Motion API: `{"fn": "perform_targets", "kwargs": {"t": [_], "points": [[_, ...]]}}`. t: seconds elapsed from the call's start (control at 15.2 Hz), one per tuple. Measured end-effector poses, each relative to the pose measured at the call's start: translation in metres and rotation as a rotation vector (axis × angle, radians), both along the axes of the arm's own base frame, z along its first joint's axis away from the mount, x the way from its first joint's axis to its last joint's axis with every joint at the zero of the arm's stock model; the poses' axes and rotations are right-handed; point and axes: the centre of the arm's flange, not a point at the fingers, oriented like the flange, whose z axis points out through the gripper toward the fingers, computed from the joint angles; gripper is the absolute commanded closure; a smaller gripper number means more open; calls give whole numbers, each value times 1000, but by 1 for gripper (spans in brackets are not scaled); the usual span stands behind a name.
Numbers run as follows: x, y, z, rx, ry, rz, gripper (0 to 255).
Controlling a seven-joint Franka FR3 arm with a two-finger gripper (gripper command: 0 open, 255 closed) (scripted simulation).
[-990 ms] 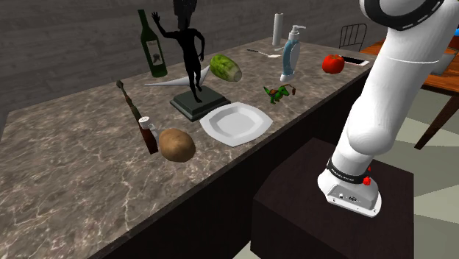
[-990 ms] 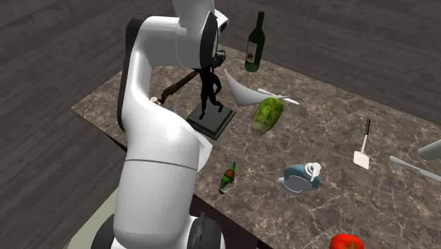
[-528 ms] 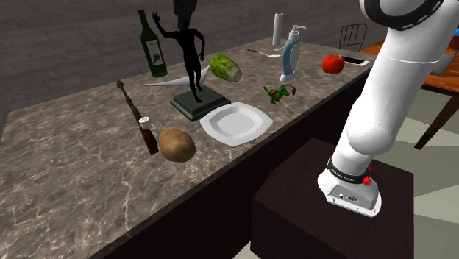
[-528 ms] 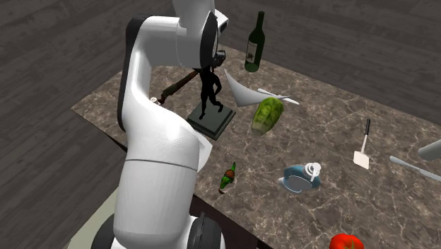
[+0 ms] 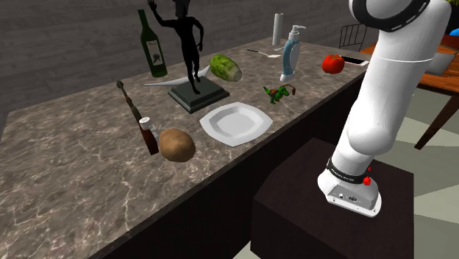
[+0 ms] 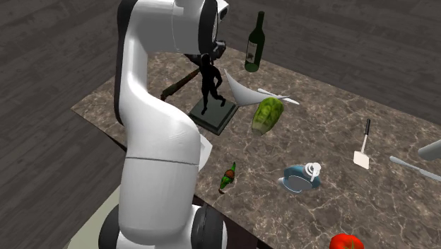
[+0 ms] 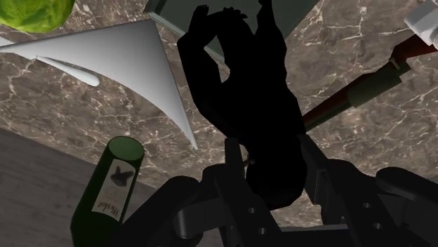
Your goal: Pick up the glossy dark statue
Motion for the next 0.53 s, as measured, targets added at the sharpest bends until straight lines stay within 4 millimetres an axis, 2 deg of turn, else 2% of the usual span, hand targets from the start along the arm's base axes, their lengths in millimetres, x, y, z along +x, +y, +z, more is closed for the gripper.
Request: {"fn": "perform_targets", "kwargs": {"t": [0.53], "points": [[1, 0, 40, 0, 0, 0, 255]]}}
